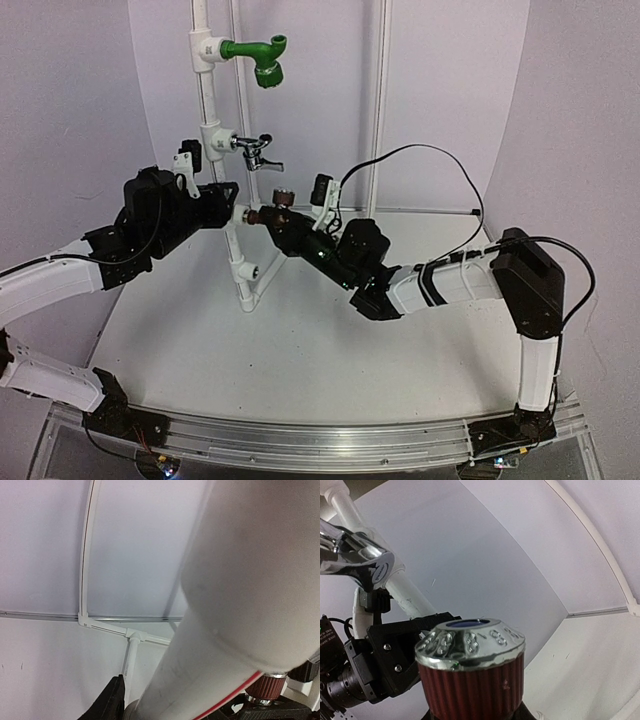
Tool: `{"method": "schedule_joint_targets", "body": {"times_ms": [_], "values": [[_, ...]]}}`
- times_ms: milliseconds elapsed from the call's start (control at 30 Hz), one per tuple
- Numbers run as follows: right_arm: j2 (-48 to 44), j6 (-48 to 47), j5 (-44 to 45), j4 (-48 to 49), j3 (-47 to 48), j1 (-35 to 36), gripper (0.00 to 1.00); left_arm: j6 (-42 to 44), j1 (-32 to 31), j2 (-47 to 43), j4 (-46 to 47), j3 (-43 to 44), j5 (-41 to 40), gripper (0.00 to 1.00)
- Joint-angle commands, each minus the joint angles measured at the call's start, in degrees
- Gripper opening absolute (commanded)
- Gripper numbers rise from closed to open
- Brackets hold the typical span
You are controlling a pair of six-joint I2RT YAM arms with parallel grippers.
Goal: Install the water faucets
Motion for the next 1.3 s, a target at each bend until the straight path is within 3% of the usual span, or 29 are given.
{"method": "schedule_joint_targets", "body": {"times_ms": [0, 200, 567, 833, 1067, 1267], "values": [[-2.1, 8.9, -4.2, -8.3, 2.8, 1.8, 0.0, -9.0, -2.6, 2.3, 1.8, -1.1, 5.8, 0.0], [-3.1, 25.8, -2.8, -18.0, 5.4, 2.0, 0.0, -9.5, -3.4, 4.8, 1.8, -1.2, 3.6, 0.0], [-2.9, 49.8, -2.6, -23.2, 9.6, 2.1, 0.0, -9.0, -5.7, 8.2, 2.1, -2.0, -4.4, 0.0], [-4.7, 55.7, -2.0, -28.0, 13.4, 2.0, 0.0, -8.4, -6.4, 9.9, 2.4, -2.8, -5.1, 0.0], [-6.6, 51.8, -0.9, -30.4, 14.0, 2.1, 0.01, -9.5, -6.5, 6.5, 2.4, -4.7, -4.8, 0.0], [-8.0, 48.1, -0.6, -28.2, 9.7, 2.1, 0.26, -10.0, -6.5, 2.8, 2.4, -6.3, -5.4, 0.0]]}}
